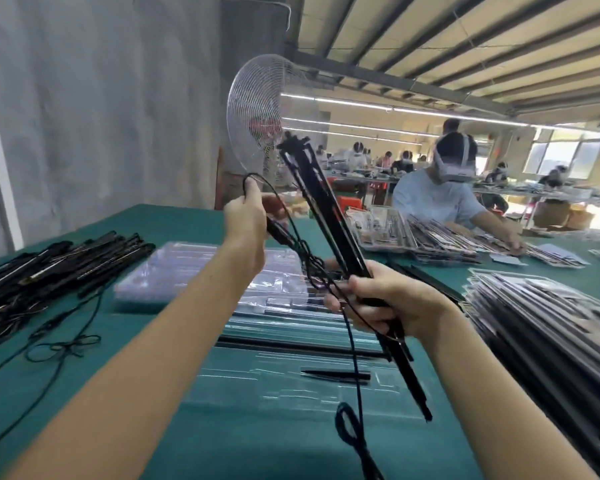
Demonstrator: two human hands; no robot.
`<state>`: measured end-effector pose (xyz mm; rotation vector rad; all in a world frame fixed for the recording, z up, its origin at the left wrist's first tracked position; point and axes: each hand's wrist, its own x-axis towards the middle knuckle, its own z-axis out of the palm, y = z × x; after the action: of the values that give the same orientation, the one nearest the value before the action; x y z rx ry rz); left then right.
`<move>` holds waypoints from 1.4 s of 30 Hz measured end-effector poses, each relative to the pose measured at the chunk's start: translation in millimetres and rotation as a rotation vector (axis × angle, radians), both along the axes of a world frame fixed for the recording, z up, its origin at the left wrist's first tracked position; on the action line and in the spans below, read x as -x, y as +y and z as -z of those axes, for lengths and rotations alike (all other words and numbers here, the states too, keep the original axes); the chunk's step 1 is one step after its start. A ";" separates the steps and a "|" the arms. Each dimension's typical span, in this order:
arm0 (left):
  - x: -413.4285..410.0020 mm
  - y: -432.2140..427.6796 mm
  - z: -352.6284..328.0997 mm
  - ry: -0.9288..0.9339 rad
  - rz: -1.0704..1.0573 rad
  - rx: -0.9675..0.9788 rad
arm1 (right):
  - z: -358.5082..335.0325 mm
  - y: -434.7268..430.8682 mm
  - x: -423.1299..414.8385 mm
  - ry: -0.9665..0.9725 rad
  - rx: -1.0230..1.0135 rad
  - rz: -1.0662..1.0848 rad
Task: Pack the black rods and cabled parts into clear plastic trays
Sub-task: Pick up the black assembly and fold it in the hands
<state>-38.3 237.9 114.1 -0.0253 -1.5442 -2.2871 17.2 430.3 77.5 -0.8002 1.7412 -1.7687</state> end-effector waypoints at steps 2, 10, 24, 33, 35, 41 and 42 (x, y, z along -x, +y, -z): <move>6.6 -10.3 19.7 -0.018 -0.035 -0.017 | -15.3 14.5 -1.7 0.168 -0.484 0.146; -0.7 -80.7 103.2 -0.187 0.689 1.180 | -78.9 60.3 1.3 0.523 -1.230 0.945; -6.6 -144.5 197.6 -0.193 0.109 1.327 | -39.8 71.9 67.5 0.781 -1.181 1.262; -7.1 -143.9 200.7 -0.259 0.023 1.264 | 14.5 14.0 66.6 0.626 -1.109 0.812; -5.7 -148.0 198.7 -0.284 0.005 1.251 | 26.5 0.5 58.0 0.559 -1.103 0.644; -13.0 -152.7 176.2 -0.146 -0.208 1.199 | 54.6 -20.4 41.5 0.532 -1.122 0.502; -15.4 -149.4 167.0 -0.084 -0.250 1.154 | 57.1 -23.2 40.1 0.542 -1.083 0.517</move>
<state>-22.9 88.5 -52.9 -0.0382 -2.4997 -0.9772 -22.8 407.1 20.4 -0.3413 2.9940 -0.5592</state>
